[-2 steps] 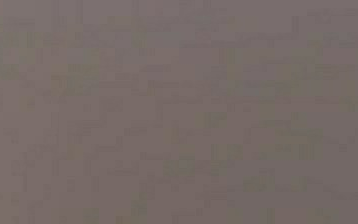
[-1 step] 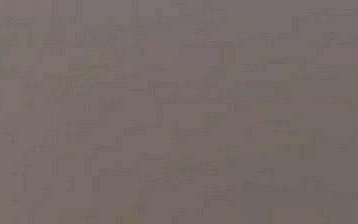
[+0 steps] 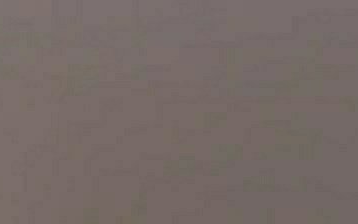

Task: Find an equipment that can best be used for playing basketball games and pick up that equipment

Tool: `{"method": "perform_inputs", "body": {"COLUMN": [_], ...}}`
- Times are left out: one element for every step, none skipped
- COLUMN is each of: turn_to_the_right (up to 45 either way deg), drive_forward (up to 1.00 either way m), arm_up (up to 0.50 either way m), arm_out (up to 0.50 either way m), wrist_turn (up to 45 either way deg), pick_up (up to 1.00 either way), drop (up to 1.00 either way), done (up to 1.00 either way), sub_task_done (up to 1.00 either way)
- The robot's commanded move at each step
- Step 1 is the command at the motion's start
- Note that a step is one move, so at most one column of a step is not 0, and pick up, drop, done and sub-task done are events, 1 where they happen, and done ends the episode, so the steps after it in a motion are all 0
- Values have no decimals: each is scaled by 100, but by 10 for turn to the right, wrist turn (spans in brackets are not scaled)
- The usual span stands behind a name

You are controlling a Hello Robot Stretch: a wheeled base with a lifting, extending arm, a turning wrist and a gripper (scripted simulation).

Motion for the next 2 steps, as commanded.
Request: {"method": "perform_inputs", "body": {"turn_to_the_right": [0, 0], "drive_forward": [0, 0], "arm_up": [10, 0], "arm_out": [0, 0], "wrist_turn": [0, 0], "pick_up": [0, 0], "drop": [0, 0], "done": [0, 100], "sub_task_done": [0, 0]}}
